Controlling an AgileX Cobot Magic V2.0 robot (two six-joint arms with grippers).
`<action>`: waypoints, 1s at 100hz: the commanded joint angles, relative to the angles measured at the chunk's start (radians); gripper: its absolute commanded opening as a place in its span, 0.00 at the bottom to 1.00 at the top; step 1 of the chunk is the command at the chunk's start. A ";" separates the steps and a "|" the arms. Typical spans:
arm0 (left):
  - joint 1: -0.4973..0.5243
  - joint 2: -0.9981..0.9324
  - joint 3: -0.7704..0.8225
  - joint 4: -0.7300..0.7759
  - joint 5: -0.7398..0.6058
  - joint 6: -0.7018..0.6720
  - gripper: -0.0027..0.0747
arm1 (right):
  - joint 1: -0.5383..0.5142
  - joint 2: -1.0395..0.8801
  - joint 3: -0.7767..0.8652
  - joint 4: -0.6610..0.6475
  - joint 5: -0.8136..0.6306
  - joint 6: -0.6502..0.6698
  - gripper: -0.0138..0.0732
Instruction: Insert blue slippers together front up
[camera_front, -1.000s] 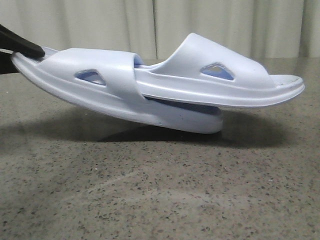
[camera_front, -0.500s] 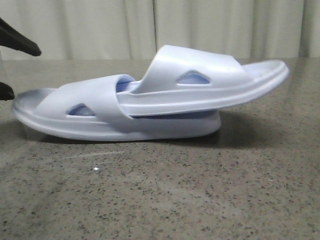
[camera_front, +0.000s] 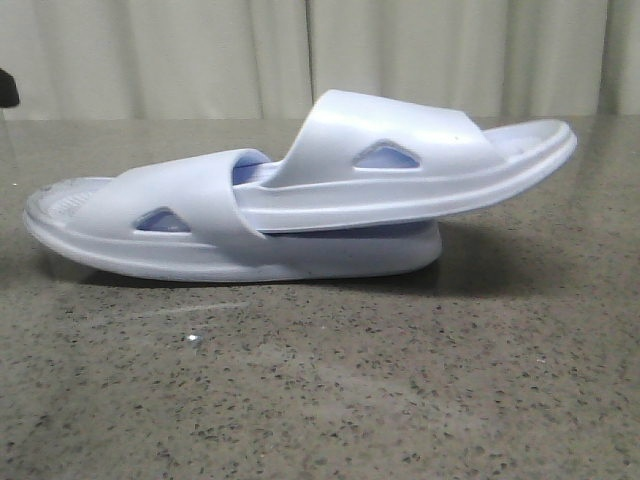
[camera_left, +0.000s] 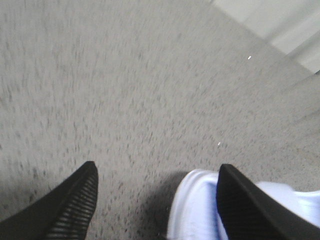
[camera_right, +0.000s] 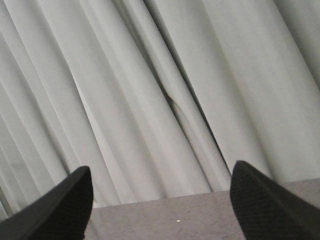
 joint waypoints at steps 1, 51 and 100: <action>-0.007 -0.085 -0.030 -0.017 -0.010 0.063 0.61 | -0.004 0.000 -0.037 -0.023 -0.051 -0.144 0.73; -0.007 -0.529 0.029 0.148 -0.079 0.152 0.61 | -0.023 -0.002 0.048 0.318 -0.118 -0.673 0.73; -0.007 -0.636 0.195 0.177 -0.101 0.152 0.58 | -0.023 -0.160 0.176 0.800 -0.169 -1.174 0.71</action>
